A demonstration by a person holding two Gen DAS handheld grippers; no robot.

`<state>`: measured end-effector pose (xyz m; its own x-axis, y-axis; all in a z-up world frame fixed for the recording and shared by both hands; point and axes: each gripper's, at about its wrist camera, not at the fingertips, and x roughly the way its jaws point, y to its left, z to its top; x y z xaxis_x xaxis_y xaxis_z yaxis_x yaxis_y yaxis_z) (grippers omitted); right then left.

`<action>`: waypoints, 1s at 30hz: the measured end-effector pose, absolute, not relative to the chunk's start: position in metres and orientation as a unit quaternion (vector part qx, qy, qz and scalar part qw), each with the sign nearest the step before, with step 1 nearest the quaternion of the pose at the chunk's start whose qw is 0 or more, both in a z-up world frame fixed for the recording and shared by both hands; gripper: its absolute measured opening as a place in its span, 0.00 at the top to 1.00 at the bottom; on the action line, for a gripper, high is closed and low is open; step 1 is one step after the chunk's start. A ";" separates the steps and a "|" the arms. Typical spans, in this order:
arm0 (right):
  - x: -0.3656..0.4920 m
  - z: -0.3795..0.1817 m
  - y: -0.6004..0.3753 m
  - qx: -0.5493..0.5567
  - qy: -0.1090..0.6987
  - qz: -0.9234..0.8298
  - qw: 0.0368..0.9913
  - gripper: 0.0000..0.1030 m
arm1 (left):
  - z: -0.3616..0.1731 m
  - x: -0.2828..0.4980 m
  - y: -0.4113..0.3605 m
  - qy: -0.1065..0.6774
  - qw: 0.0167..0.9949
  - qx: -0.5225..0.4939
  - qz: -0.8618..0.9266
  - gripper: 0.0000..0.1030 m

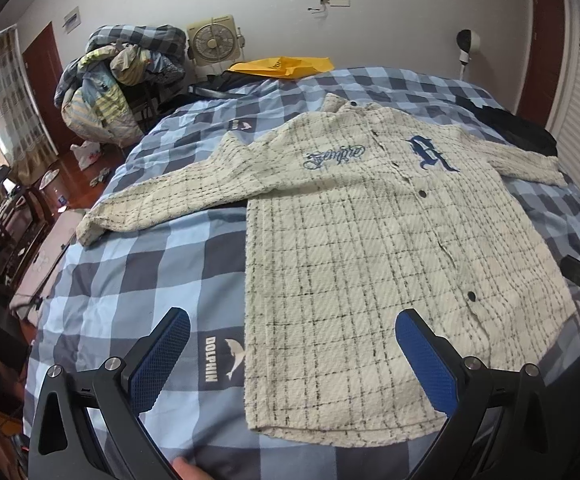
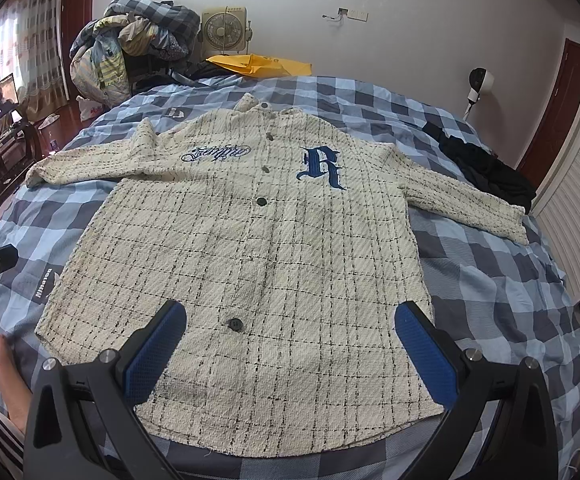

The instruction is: Fold small clothes

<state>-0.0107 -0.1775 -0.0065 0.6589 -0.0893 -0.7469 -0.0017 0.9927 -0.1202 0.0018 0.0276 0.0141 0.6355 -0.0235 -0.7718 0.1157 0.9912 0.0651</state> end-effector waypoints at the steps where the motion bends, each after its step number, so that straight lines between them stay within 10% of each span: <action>1: -0.010 -0.006 -0.177 -0.055 0.413 -0.024 0.909 0.01 | 0.014 0.003 0.029 0.426 0.902 0.051 -0.037 0.00; 30: 0.015 0.048 -0.301 0.000 0.423 -0.103 0.900 0.01 | 0.016 0.006 0.034 0.427 0.903 0.038 -0.035 0.00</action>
<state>0.0154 -0.3008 0.0477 0.6203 -0.1851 -0.7622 0.1855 0.9788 -0.0868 0.0060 0.0343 0.0161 0.6324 -0.0300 -0.7741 0.0951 0.9947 0.0392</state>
